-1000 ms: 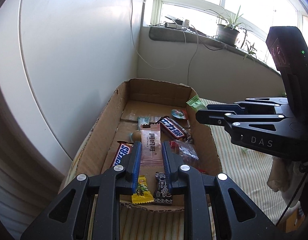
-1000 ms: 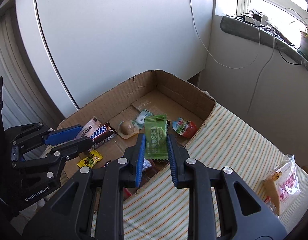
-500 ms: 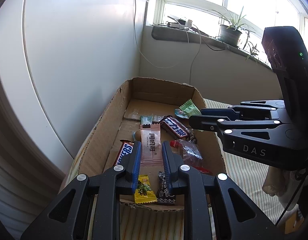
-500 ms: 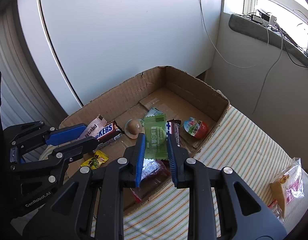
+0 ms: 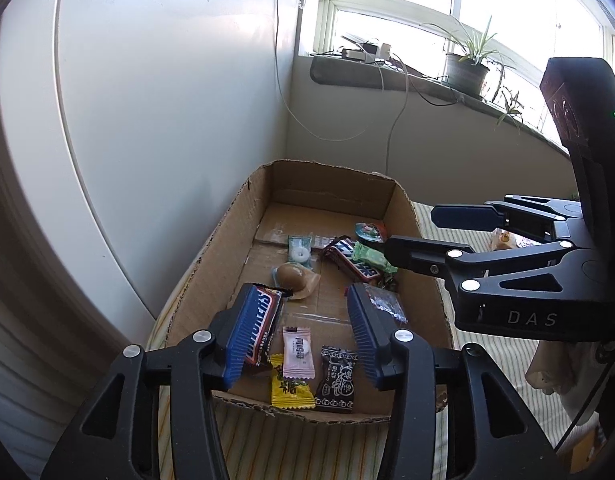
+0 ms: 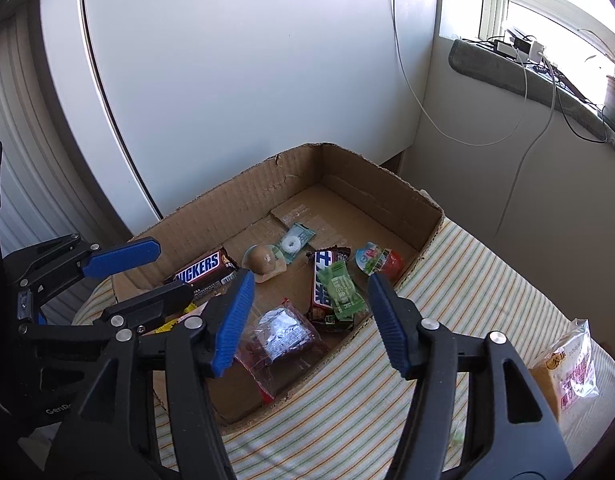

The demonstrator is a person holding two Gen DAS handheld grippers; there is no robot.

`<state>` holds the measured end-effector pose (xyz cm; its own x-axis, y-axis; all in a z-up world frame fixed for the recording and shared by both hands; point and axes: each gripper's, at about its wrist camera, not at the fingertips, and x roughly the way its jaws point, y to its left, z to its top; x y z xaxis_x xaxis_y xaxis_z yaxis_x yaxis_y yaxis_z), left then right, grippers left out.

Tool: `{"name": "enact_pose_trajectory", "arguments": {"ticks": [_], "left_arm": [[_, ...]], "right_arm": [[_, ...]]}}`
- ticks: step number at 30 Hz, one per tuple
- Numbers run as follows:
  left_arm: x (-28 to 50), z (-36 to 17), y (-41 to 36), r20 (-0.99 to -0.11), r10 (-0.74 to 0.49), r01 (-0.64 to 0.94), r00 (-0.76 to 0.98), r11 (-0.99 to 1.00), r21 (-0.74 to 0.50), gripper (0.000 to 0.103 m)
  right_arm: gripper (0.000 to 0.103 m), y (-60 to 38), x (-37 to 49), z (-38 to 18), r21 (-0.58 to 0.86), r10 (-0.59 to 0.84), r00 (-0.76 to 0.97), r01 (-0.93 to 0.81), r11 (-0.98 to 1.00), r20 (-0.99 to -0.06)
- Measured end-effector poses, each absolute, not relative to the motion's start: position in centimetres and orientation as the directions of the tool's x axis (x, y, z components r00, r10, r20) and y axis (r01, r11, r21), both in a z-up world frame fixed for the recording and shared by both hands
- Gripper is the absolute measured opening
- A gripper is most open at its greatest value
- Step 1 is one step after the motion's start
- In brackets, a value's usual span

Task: Organize snacks
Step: 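Carry both candies over the box and open both grippers to drop them, then grasp the small green candy with the left gripper while the right approaches the bagged cake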

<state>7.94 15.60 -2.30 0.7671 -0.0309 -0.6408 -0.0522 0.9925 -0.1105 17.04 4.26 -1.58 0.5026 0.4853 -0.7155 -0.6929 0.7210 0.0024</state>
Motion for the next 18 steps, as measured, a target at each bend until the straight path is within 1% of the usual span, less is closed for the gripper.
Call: {"name": "enact_pose_trajectory", "arguments": {"ticks": [1,2,4,6,18], "left_arm": [[7.9,-2.3,15.6,-0.641,-0.031,-0.05,0.767,0.993,-0.108,0.055],[7.9,-2.3,15.5,-0.642,-0.031,-0.049,0.766,0.993,-0.106,0.057],[8.0,-2.3,15.5,-0.642,-0.032,-0.044,0.766,0.994,-0.102,0.067],[7.9,-2.2,15.3,-0.641,-0.031,-0.042,0.767,0.994,-0.098,0.071],[8.2,-1.7,13.6,-0.63,-0.049,-0.017,0.775,0.995,-0.099,0.071]], "right_arm": [[0.076,4.1,17.0,-1.4,-0.005,0.481,0.511,-0.689,0.725,-0.712],[0.082,4.0,17.0,-1.3,-0.016,0.474,0.522,-0.683,0.73,-0.709],[0.085,3.8,17.0,-1.1,-0.028,0.466,0.538,-0.675,0.737,-0.702],[0.086,3.4,17.1,-1.0,-0.036,0.457,0.55,-0.665,0.746,-0.699],[0.087,-0.2,16.8,0.0,-0.032,0.438,0.585,-0.622,0.782,-0.682]]}}
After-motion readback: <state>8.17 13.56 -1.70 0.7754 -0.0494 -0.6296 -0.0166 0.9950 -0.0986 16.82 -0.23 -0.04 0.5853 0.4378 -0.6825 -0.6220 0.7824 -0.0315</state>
